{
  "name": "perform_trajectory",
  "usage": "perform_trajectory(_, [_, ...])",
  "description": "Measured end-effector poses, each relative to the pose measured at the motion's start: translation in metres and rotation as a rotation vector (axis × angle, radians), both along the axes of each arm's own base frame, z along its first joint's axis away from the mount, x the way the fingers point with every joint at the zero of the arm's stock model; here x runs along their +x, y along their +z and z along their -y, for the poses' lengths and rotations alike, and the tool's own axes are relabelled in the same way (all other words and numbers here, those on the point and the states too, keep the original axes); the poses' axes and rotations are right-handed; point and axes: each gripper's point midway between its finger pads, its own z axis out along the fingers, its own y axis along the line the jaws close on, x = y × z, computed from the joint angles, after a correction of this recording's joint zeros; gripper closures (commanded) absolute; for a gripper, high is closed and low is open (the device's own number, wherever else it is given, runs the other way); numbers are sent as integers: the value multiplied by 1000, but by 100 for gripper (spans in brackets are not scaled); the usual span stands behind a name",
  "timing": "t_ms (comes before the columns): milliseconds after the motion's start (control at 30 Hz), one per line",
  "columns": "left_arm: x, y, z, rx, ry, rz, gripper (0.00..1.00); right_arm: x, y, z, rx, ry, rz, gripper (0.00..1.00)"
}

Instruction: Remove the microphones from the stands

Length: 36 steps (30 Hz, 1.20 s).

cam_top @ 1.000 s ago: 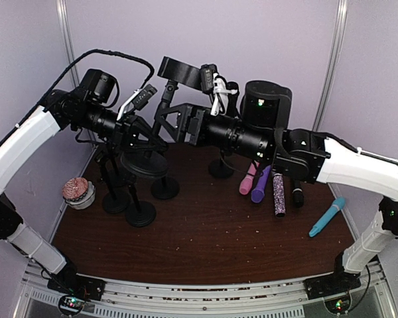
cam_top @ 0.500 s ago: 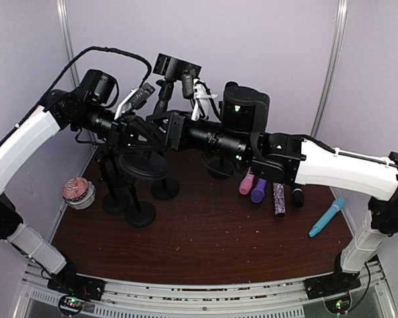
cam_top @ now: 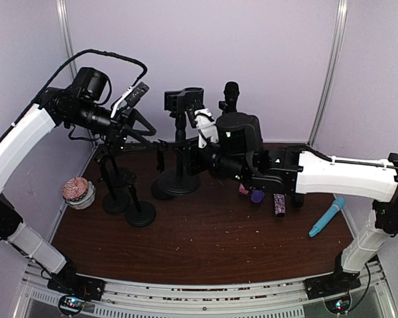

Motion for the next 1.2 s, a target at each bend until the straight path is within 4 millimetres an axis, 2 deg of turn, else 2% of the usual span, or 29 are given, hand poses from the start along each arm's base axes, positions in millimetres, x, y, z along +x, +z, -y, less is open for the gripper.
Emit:
perform_trajectory(133, [21, -1, -19, 20, 89, 14, 2, 29, -35, 20, -154, -123, 42, 100])
perform_trajectory(233, [32, -3, -34, 42, 154, 14, 2, 58, -59, 25, -224, -199, 64, 100])
perform_trajectory(467, [40, -3, -54, 73, 220, 25, 2, 148, -149, 10, -371, -354, 34, 100])
perform_trajectory(600, [35, -1, -59, 81, 216, 46, 2, 188, -180, 4, -417, -427, 35, 100])
perform_trajectory(733, [32, 0, -62, 89, 210, 64, 2, 219, -186, 7, -410, -499, 48, 99])
perform_trajectory(933, [35, -1, -67, 95, 214, 85, 2, 244, -176, 8, -352, -539, 44, 78])
perform_trajectory(1067, [38, -2, -69, 98, 216, 92, 2, 246, -174, 6, -336, -526, 37, 72])
perform_trajectory(1200, [39, -4, -71, 103, 217, 93, 2, 241, -186, 4, -342, -499, 10, 68])
